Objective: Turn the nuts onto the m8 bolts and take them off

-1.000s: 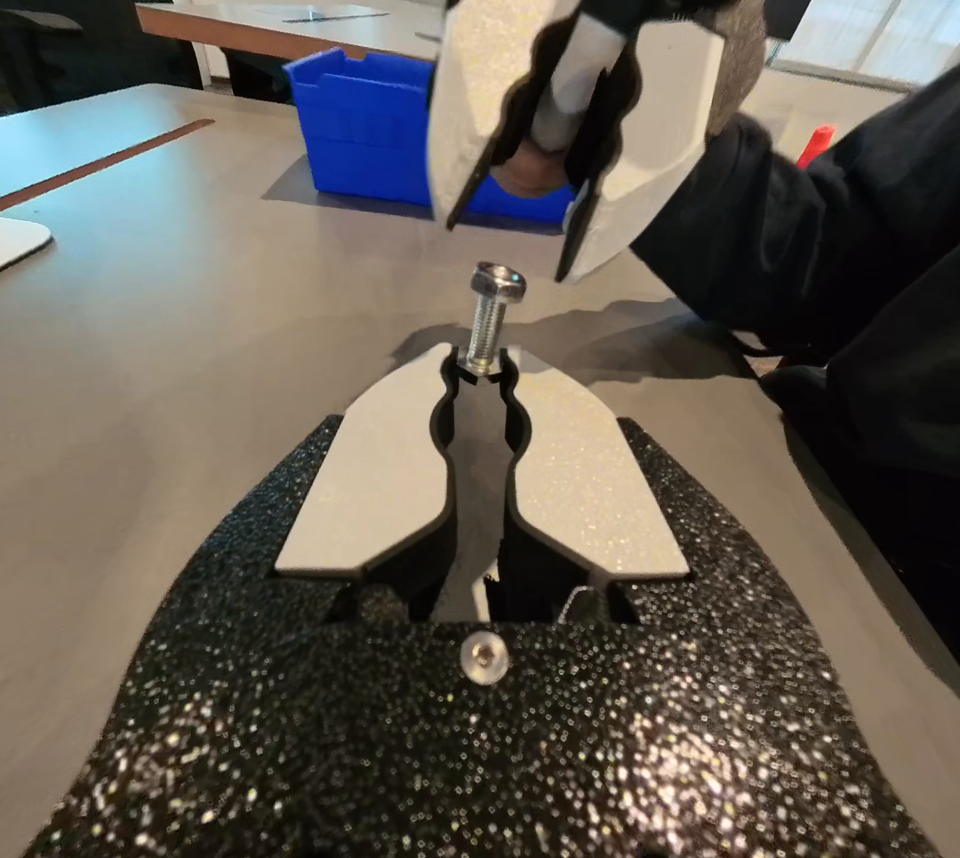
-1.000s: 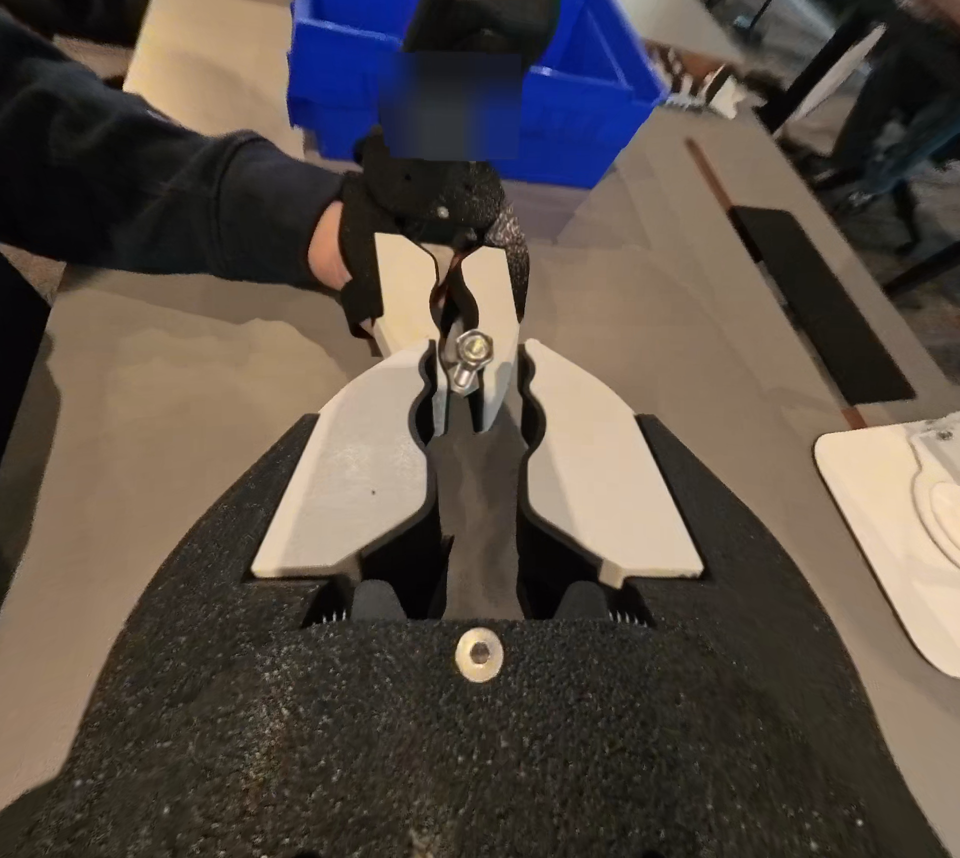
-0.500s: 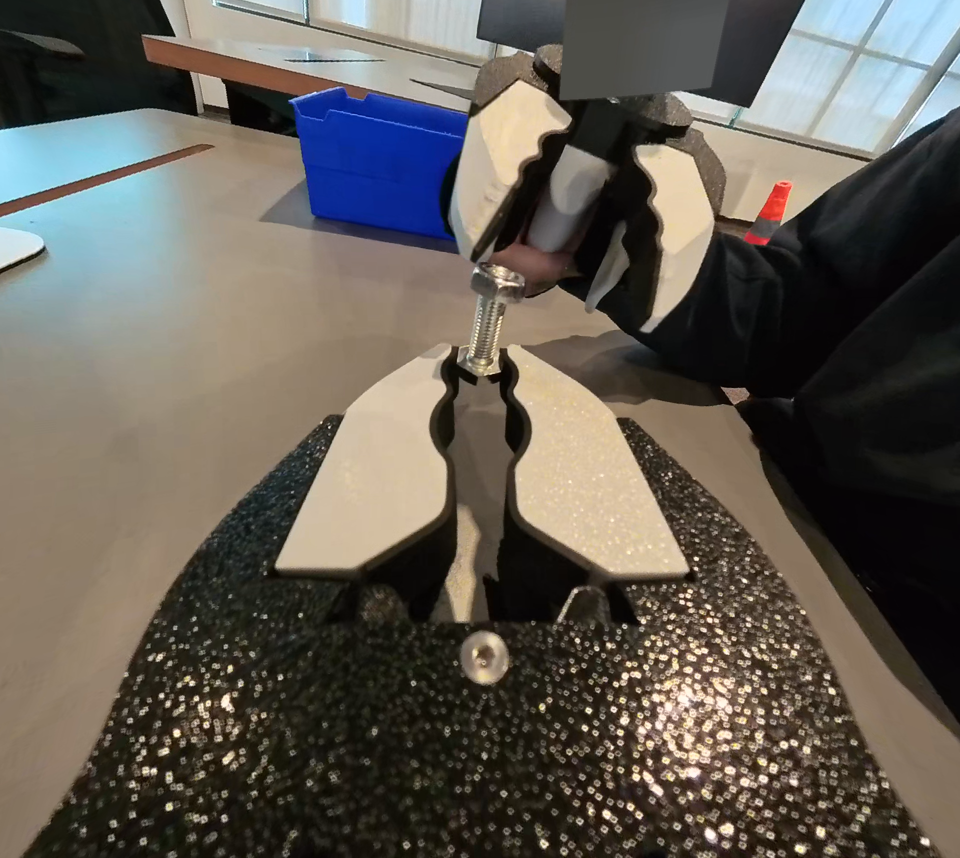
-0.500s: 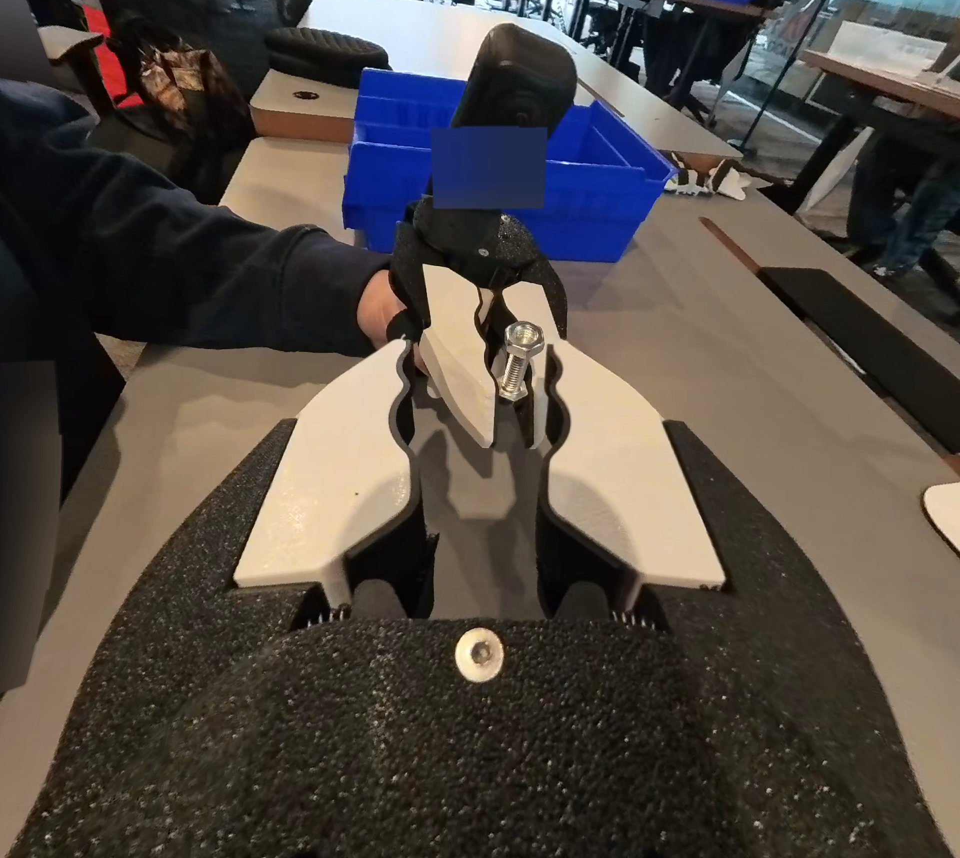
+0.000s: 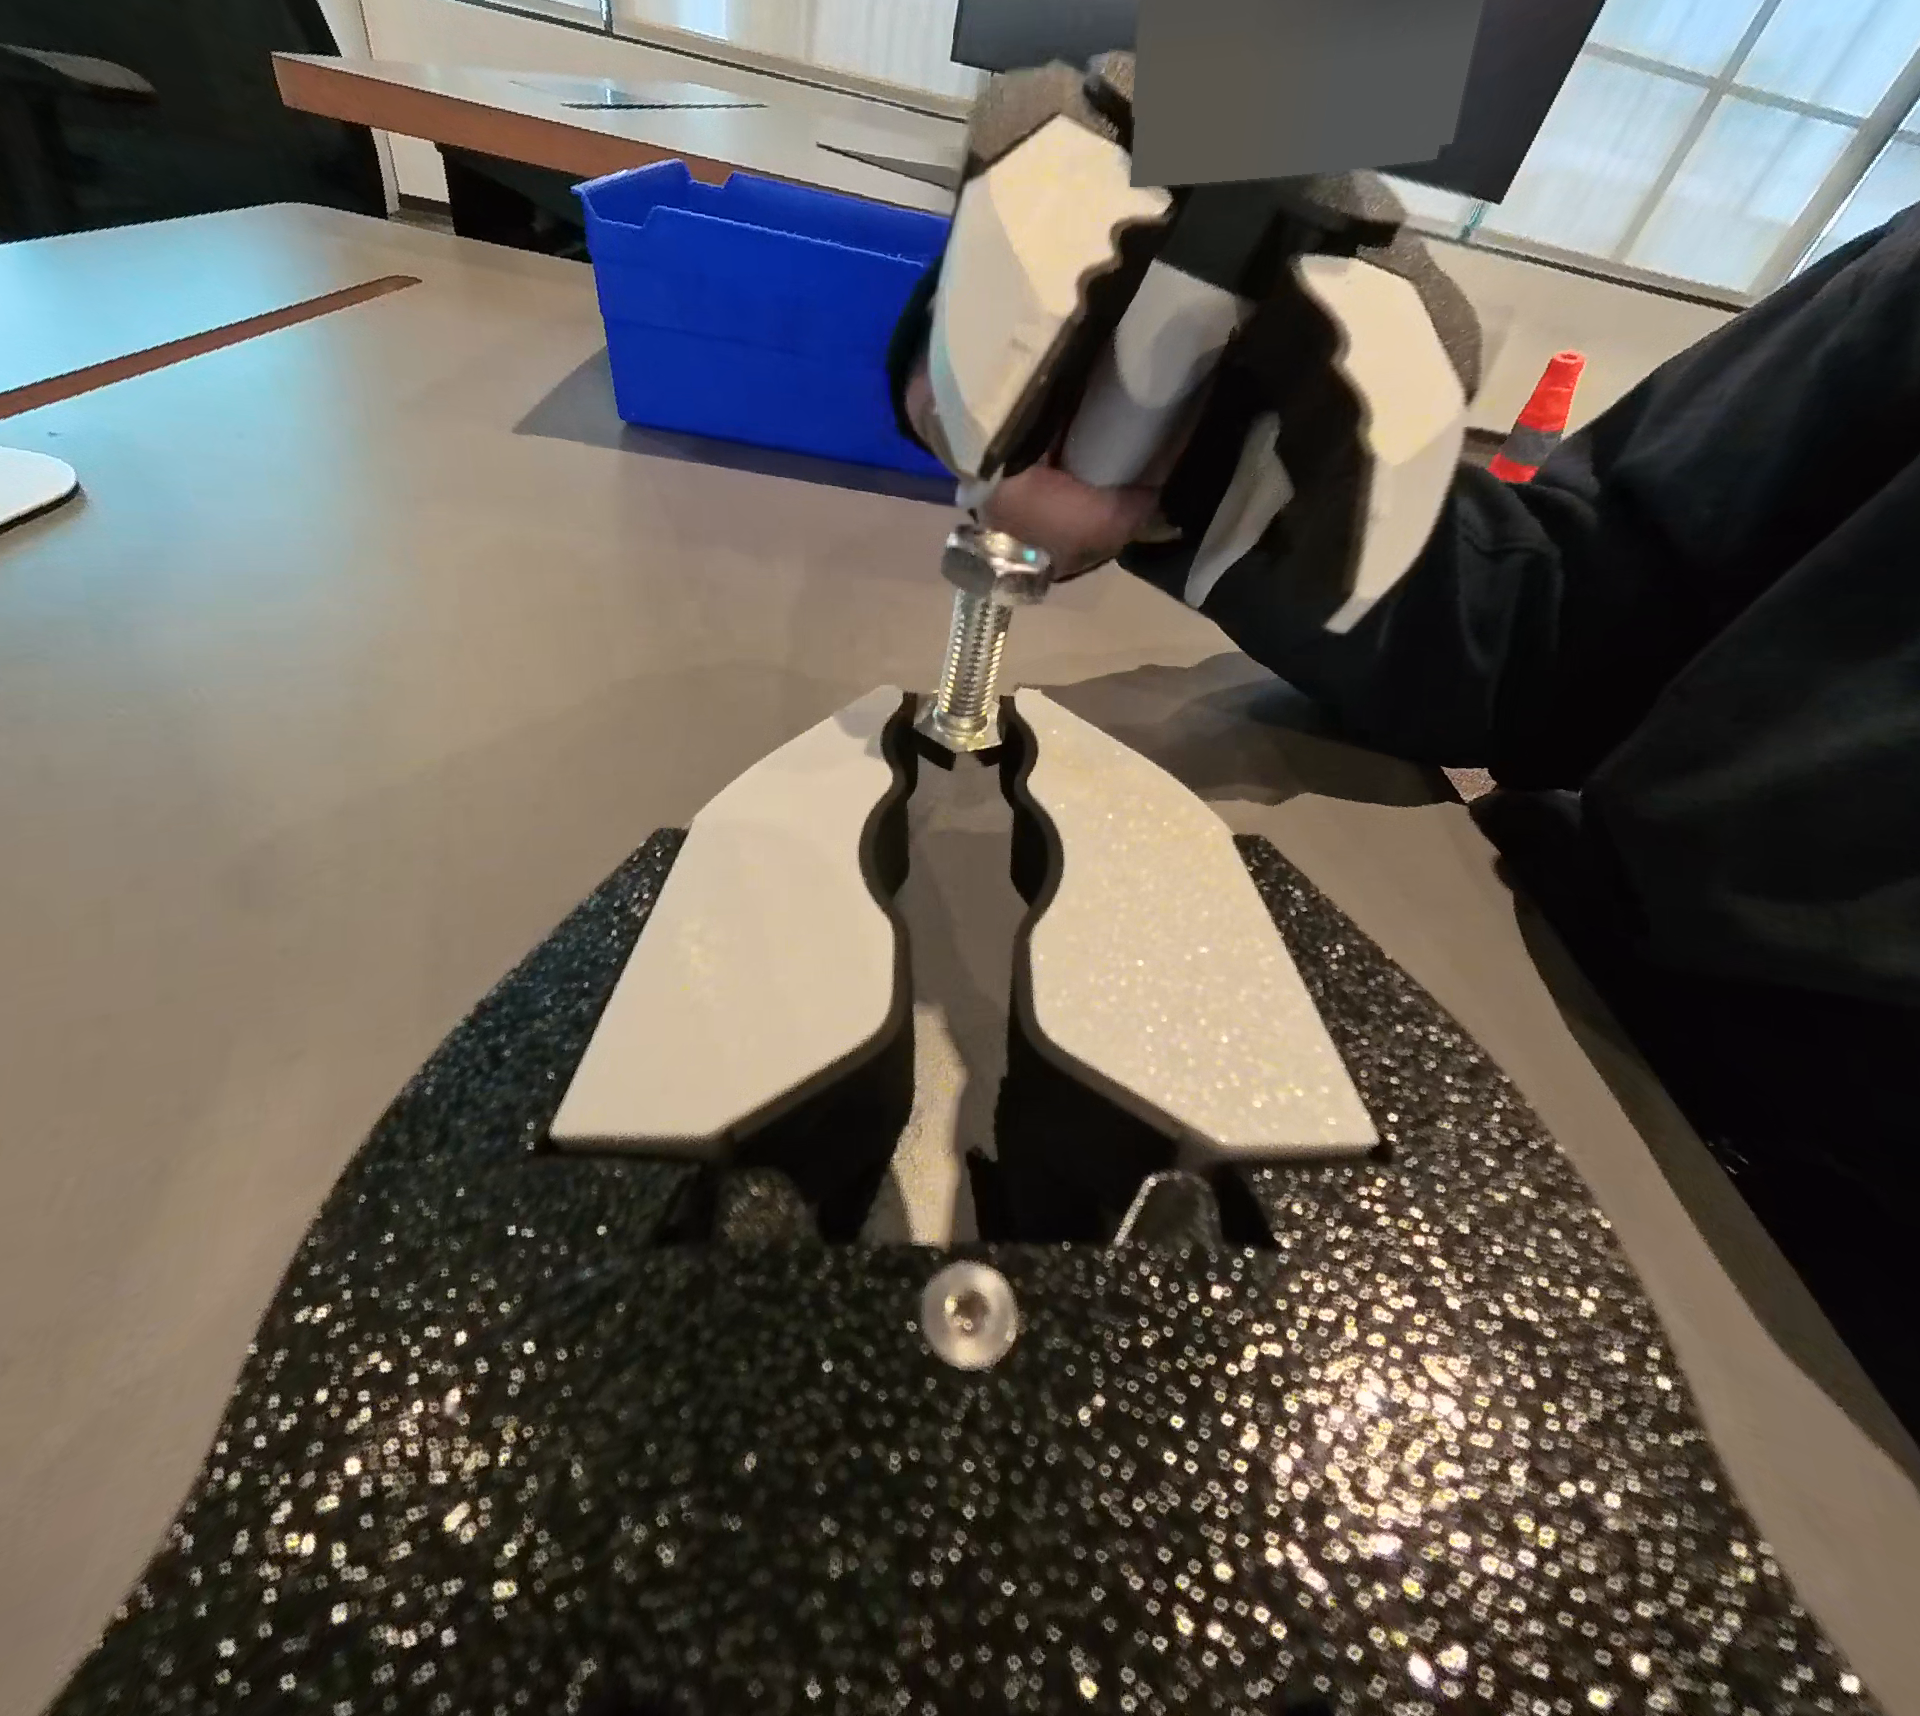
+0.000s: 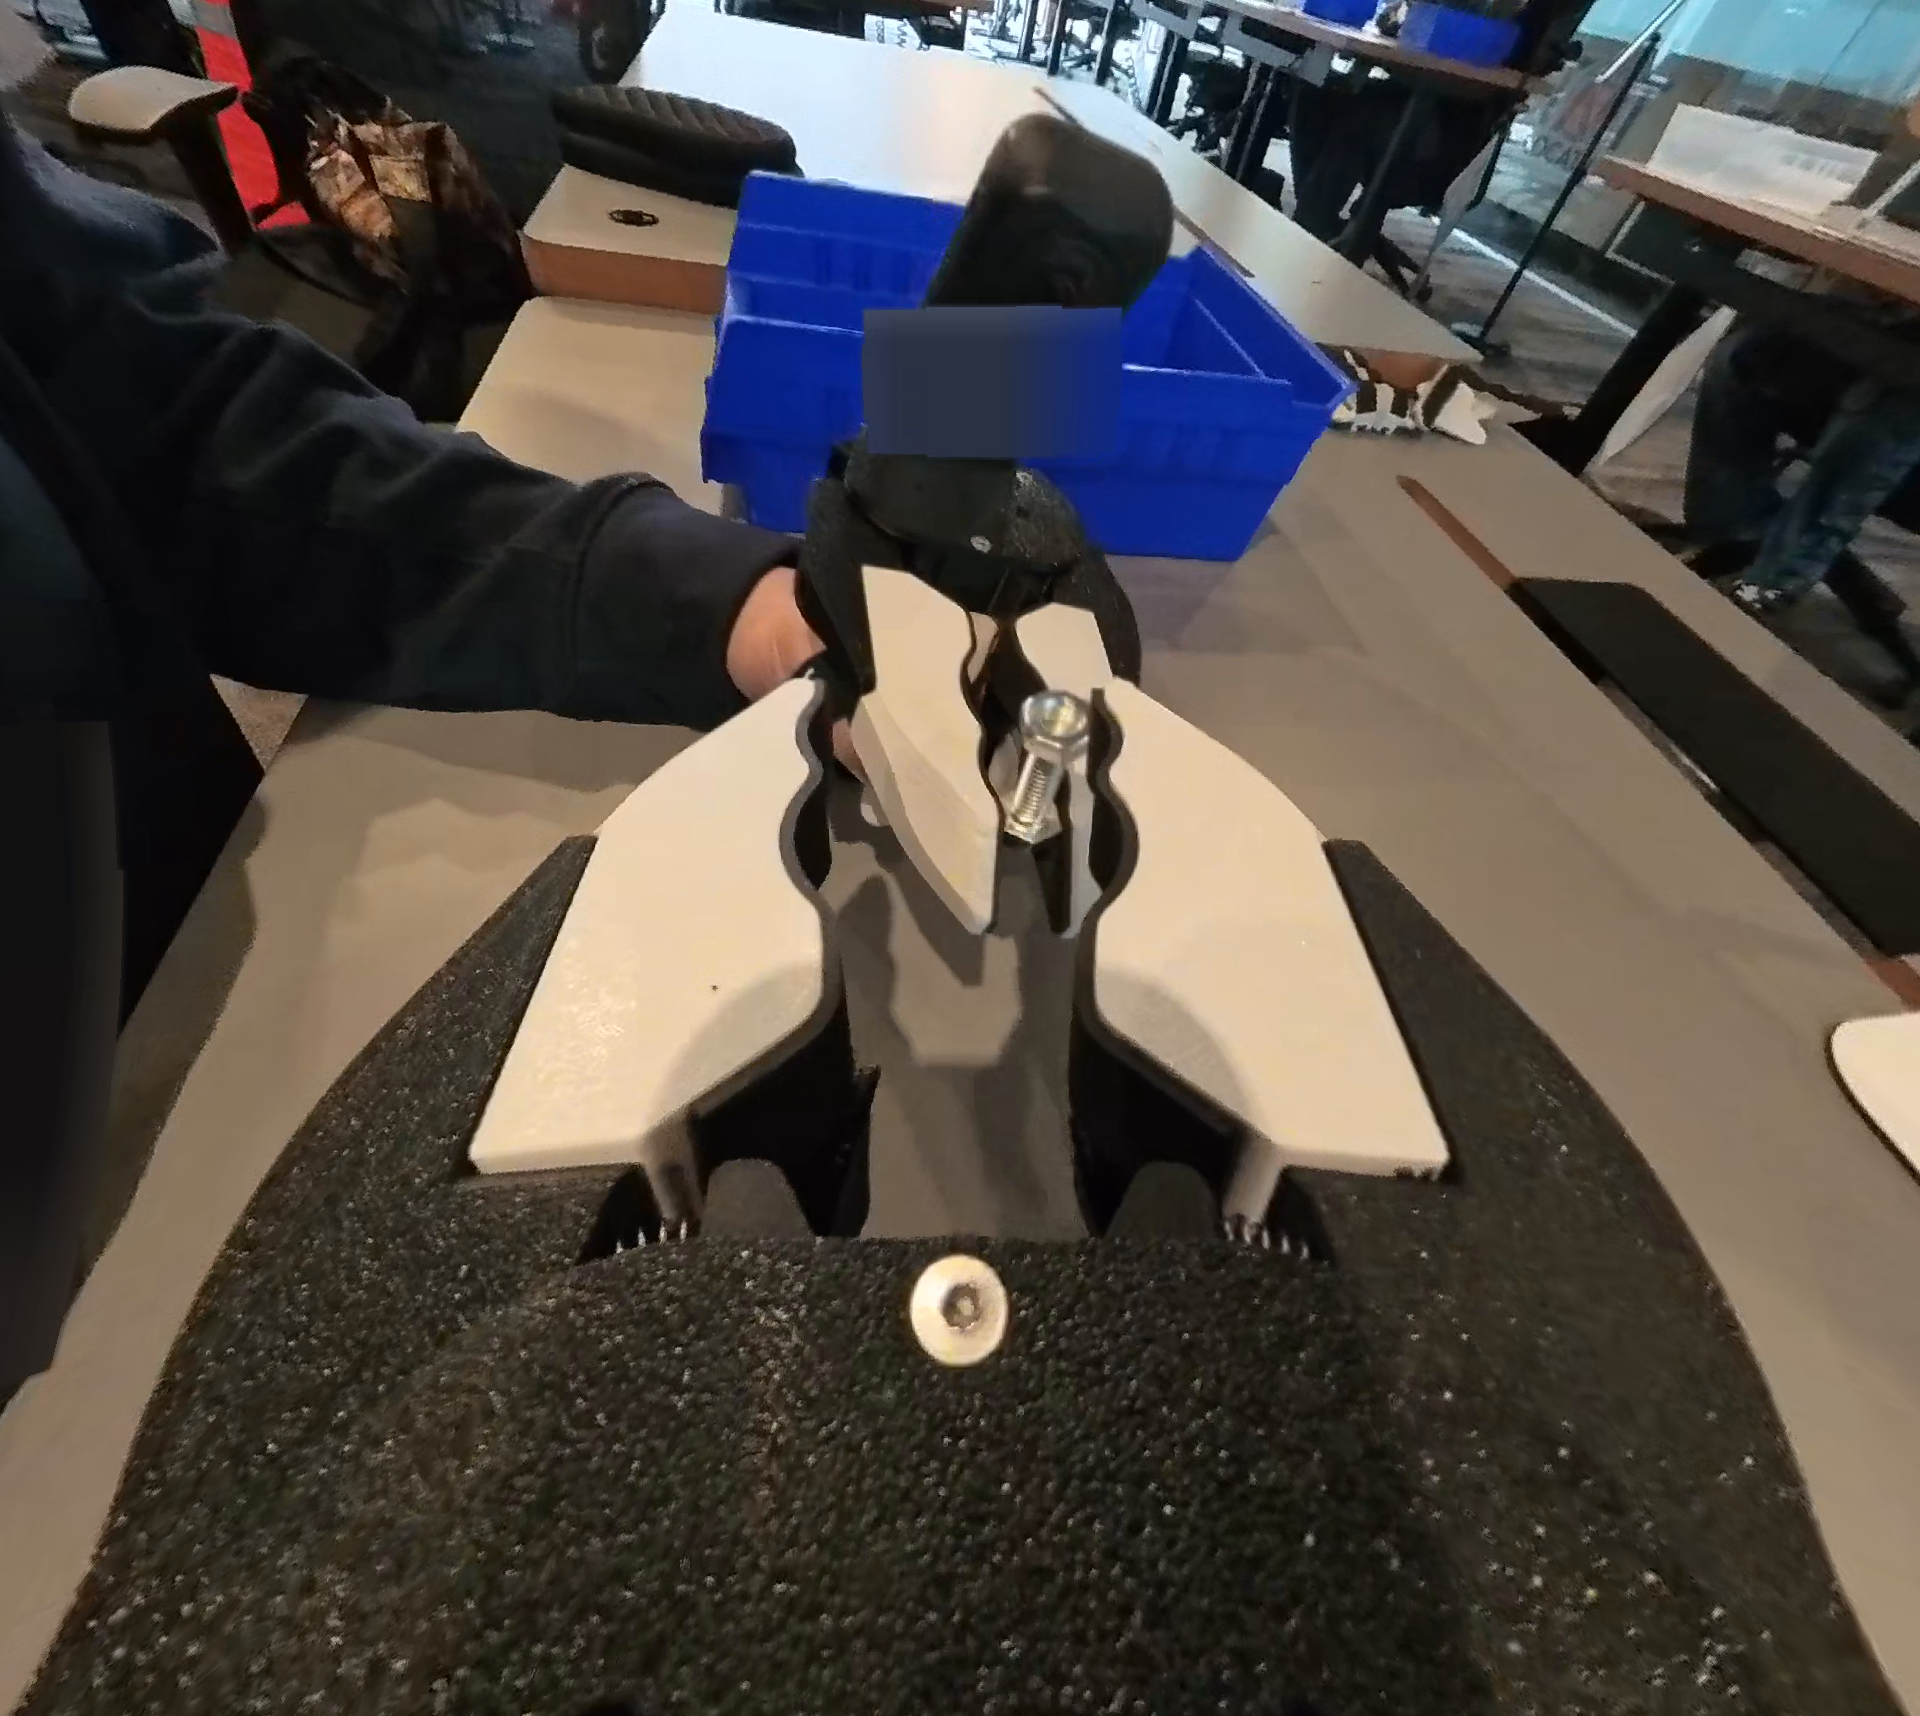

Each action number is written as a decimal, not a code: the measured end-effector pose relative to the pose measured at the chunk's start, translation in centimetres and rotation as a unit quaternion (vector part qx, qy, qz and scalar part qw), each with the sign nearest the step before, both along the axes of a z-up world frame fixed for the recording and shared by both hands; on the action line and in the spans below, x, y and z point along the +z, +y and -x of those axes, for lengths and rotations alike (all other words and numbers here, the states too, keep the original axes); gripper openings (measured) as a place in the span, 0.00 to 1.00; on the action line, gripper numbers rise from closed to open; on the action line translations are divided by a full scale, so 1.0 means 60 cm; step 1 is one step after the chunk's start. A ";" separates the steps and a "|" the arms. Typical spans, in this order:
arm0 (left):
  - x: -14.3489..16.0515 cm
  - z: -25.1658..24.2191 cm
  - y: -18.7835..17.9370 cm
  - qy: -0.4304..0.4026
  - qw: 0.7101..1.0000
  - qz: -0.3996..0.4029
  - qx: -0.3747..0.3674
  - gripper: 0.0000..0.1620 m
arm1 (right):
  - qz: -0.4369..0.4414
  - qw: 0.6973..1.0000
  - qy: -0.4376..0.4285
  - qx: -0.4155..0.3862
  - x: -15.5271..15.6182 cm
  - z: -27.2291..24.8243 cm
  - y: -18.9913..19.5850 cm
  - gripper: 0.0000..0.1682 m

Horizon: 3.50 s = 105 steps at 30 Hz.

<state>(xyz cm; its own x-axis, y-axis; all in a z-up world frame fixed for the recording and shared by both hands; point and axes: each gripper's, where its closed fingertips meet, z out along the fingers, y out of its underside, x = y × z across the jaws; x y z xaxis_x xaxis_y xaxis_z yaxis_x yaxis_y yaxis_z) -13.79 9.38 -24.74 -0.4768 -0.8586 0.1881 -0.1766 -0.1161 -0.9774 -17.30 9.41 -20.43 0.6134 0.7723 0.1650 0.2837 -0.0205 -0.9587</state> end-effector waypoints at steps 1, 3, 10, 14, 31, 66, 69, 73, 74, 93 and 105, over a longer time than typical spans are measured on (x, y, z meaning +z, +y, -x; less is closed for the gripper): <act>0.000 0.000 0.000 0.001 1.000 -0.001 0.000 0.09 | 0.001 1.000 -0.005 0.002 0.001 0.003 0.000 0.28; -0.001 0.000 -0.001 0.001 1.000 -0.002 -0.001 0.09 | 0.004 1.000 -0.012 0.011 0.001 0.011 -0.001 0.29; 0.000 0.001 0.000 -0.001 1.000 0.001 0.000 0.09 | 0.008 0.999 0.034 0.034 0.006 0.023 0.001 0.30; 0.000 0.001 0.000 -0.001 1.000 0.002 0.000 0.09 | 0.016 0.996 0.074 0.050 0.007 0.030 0.000 0.31; -0.002 0.000 -0.001 0.003 1.000 -0.002 -0.001 0.09 | 0.028 0.995 0.083 0.050 -0.008 0.029 0.006 0.32; -0.004 -0.001 -0.003 0.007 1.000 -0.005 -0.003 0.09 | -0.019 0.996 0.087 0.012 0.002 -0.001 0.004 0.32; -0.004 -0.002 -0.002 0.006 1.000 -0.005 0.000 0.09 | -0.018 0.996 0.086 0.006 0.001 -0.005 0.006 0.31; 0.008 -0.002 0.020 -0.017 0.999 0.007 0.043 0.09 | -0.012 0.996 0.087 -0.027 -0.008 -0.026 0.017 0.29; 0.013 -0.001 0.031 -0.030 0.997 0.012 0.064 0.09 | -0.003 0.996 0.080 -0.042 -0.017 -0.036 0.022 0.29; 0.045 0.058 0.188 -0.076 0.933 -0.011 0.352 0.09 | 0.146 0.935 -0.121 -0.299 -0.189 -0.115 0.188 0.20; 0.025 0.043 0.181 -0.049 0.944 0.003 0.328 0.09 | 0.205 0.926 -0.110 -0.298 -0.211 -0.130 0.261 0.18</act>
